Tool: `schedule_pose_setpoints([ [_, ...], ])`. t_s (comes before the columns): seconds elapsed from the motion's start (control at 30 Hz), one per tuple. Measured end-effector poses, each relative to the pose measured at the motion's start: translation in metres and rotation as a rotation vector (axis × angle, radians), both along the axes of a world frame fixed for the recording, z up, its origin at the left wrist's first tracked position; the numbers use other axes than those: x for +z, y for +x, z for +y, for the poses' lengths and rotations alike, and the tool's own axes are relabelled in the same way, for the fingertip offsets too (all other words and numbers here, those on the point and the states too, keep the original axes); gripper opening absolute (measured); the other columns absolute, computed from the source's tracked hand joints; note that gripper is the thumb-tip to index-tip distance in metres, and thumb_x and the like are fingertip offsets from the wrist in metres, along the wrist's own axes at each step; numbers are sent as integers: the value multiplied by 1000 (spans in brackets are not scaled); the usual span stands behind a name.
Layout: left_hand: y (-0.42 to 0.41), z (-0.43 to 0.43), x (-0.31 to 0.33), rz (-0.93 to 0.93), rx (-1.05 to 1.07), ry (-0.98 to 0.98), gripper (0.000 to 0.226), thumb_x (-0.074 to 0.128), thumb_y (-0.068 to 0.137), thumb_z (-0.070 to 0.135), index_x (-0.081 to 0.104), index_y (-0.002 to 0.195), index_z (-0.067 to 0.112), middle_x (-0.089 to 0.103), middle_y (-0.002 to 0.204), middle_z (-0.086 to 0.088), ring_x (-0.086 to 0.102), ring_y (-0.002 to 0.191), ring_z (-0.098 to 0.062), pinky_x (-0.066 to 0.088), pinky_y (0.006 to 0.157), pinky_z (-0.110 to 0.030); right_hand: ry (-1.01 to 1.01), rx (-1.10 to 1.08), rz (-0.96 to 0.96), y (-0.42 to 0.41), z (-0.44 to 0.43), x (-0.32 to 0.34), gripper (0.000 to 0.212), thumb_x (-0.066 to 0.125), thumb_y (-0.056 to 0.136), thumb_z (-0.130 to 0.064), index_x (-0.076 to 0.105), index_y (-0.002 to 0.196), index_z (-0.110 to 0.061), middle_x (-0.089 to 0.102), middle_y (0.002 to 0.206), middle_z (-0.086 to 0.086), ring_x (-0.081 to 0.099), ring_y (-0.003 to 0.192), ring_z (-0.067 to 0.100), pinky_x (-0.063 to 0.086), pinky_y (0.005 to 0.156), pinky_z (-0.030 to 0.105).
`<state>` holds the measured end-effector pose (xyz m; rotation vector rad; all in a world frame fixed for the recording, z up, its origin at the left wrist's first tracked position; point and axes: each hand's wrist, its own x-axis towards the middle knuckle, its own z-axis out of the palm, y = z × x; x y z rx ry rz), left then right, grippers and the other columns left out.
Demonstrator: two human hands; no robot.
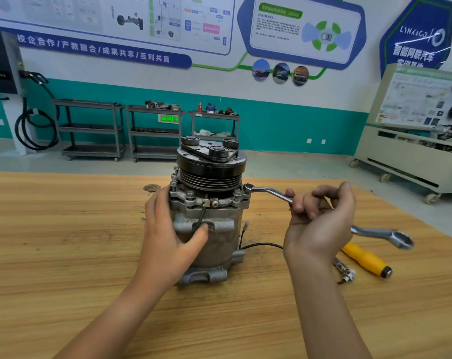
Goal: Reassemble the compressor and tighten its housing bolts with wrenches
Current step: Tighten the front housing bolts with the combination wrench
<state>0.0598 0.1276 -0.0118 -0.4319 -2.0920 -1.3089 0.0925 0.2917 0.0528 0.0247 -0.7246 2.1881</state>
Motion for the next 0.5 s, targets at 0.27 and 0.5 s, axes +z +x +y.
schedule_pose_setpoints([
  [0.27, -2, -2, -1, 21, -19, 3, 76, 64, 68, 33, 30, 136, 26, 28, 124, 14, 30, 111, 8, 24, 93, -9, 289, -130, 107, 15, -36, -21, 45, 36, 89, -23, 60, 51, -22, 32, 38, -7, 43, 41, 13, 51, 66, 26],
  [0.5, -3, -3, -2, 22, -31, 6, 73, 66, 70, 32, 21, 128, 39, 23, 122, 22, 26, 111, 12, 19, 88, 2, 196, -27, 44, 1, -14, 12, 40, 36, 97, -35, 51, 67, -13, 27, 37, -8, 33, 35, 11, 44, 48, 21],
])
